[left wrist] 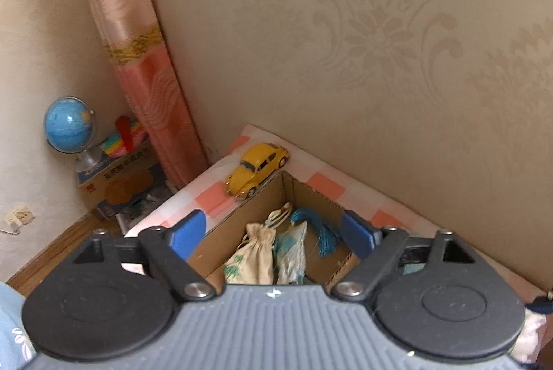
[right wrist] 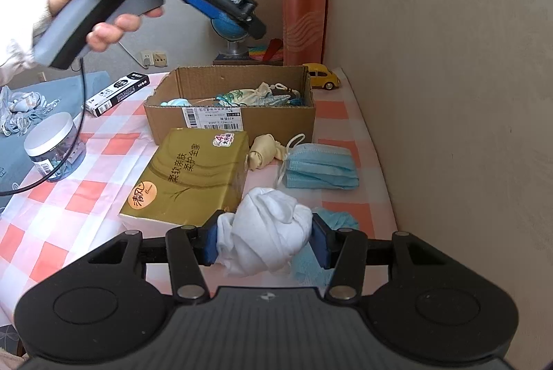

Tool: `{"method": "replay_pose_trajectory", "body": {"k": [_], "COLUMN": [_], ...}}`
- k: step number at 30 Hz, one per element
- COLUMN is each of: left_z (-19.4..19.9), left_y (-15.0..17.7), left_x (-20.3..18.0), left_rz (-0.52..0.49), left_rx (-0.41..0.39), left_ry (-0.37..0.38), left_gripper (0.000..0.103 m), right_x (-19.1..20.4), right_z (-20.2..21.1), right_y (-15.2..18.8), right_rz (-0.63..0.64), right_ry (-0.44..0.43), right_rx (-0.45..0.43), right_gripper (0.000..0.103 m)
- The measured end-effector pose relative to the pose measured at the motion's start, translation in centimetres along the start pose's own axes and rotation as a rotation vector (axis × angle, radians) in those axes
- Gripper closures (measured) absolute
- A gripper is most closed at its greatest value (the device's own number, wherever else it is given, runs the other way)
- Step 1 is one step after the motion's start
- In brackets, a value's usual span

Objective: Organize soft objects
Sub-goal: 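Open the left gripper over the box while the right drops the white cloth in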

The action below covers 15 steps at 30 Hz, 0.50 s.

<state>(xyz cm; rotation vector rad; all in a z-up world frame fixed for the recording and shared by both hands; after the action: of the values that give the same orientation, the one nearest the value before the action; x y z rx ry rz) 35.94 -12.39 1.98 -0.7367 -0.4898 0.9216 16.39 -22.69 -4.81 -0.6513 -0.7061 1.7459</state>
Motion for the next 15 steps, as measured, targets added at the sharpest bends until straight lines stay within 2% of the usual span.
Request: {"method": "replay_pose_trajectory", "body": {"k": [2, 10, 15], "left_z": [1.0, 5.8, 9.2], "left_y": [0.6, 3.9, 7.3], "left_x": [0.1, 0.1, -0.1], "left_rz": [-0.005, 0.026, 0.072], "left_rx": [0.005, 0.064, 0.086], "left_ry": [-0.015, -0.104, -0.157], "left_gripper": [0.011, 0.009, 0.008], "right_x": [0.0, 0.0, -0.1], "right_z": [0.2, 0.5, 0.8], "right_y": [-0.2, -1.3, -2.2], "right_rz": [0.001, -0.001, -0.008], "right_ry": [-0.001, -0.002, -0.011], "right_rx": [-0.006, -0.024, -0.044], "right_gripper": [0.047, 0.047, 0.047]}}
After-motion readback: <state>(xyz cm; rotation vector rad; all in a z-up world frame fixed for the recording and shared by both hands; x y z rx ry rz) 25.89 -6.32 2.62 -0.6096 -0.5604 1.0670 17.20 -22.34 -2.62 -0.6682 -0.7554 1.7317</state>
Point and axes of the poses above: each gripper's, at about its wrist camera, not at the fingertips, and z roughly against the way its jaws point, x to its left, y to its underside, the point moved 7 cm from there along -z, roughly the way its jaws point, and after that the axes turned 5 degrees about z, right-handed, at the moved point
